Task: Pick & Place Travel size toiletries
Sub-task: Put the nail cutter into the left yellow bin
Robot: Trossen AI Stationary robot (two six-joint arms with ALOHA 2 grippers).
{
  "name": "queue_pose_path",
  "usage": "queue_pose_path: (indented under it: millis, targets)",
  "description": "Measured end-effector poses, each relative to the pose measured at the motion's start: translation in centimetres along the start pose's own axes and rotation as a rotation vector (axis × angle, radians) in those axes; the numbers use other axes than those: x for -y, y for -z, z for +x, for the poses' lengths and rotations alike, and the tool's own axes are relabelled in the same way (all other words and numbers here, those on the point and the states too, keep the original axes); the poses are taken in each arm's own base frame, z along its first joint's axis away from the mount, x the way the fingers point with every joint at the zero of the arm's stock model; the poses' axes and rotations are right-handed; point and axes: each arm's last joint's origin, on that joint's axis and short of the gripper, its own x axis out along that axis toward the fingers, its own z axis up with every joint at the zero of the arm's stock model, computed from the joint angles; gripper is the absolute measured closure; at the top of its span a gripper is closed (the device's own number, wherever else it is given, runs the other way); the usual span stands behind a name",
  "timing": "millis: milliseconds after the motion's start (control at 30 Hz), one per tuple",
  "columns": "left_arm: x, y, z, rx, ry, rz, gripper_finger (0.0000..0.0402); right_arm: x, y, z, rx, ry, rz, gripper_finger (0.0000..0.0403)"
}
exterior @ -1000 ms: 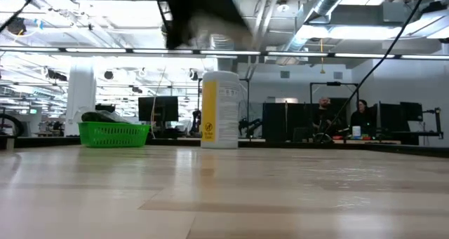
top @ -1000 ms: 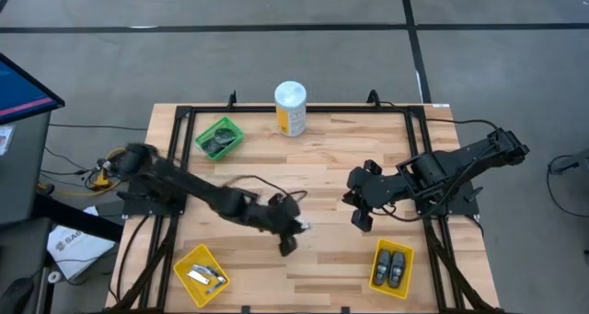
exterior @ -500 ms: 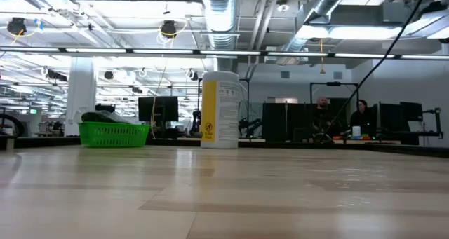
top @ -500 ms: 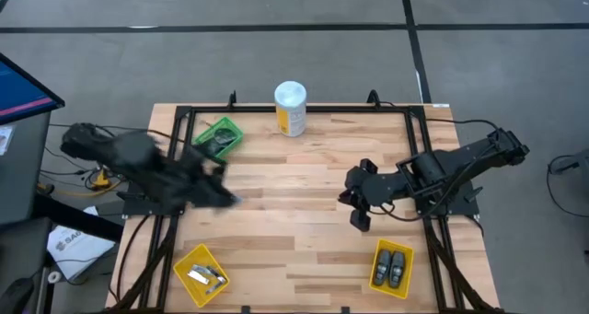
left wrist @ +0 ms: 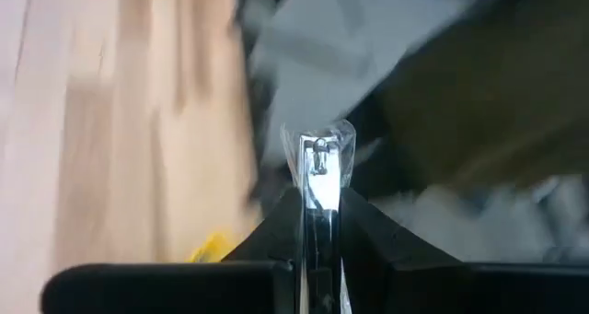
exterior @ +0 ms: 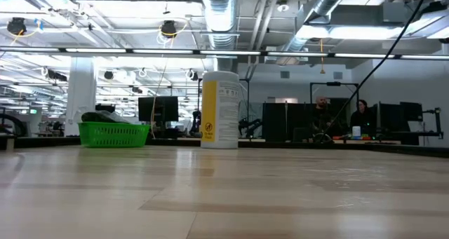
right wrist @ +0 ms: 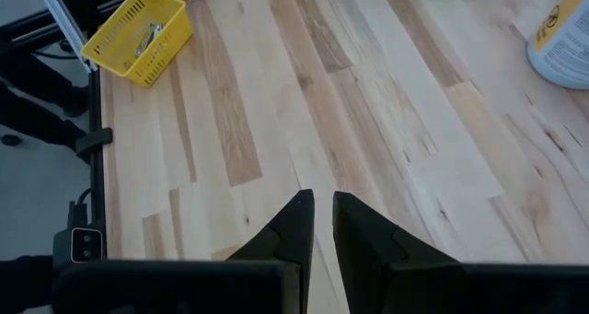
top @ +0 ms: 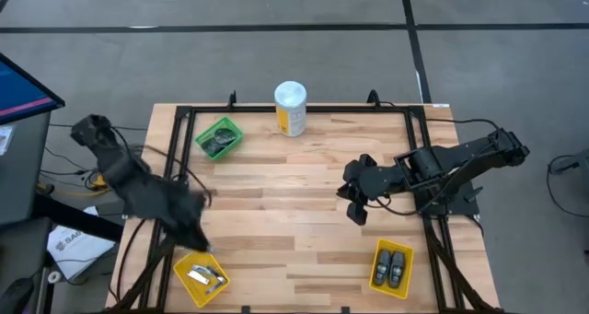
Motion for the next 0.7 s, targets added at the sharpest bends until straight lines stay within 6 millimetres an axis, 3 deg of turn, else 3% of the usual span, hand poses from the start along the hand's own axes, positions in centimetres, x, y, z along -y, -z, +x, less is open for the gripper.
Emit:
queue_pose_path:
  millis: [133,367,567,700]
  targets:
    - [0.9,2.6,4.1,-0.238,-0.089,0.106,0.0361,0.1,0.0,0.0,0.000,0.003,0.002,0.0365]
    - [2.3,6.3,9.9,-0.440,-0.169,0.238,0.0362,0.5,-0.3,0.2,0.002,0.013,0.018,0.0365]
    - [2.6,8.9,13.0,-0.537,-0.212,0.317,0.0356,1.1,-0.6,0.3,-0.012,0.000,0.038,0.0365]
    - [1.2,10.9,14.2,-0.567,-0.230,0.335,0.0359,1.3,-0.8,0.4,-0.013,-0.002,0.048,0.0365]
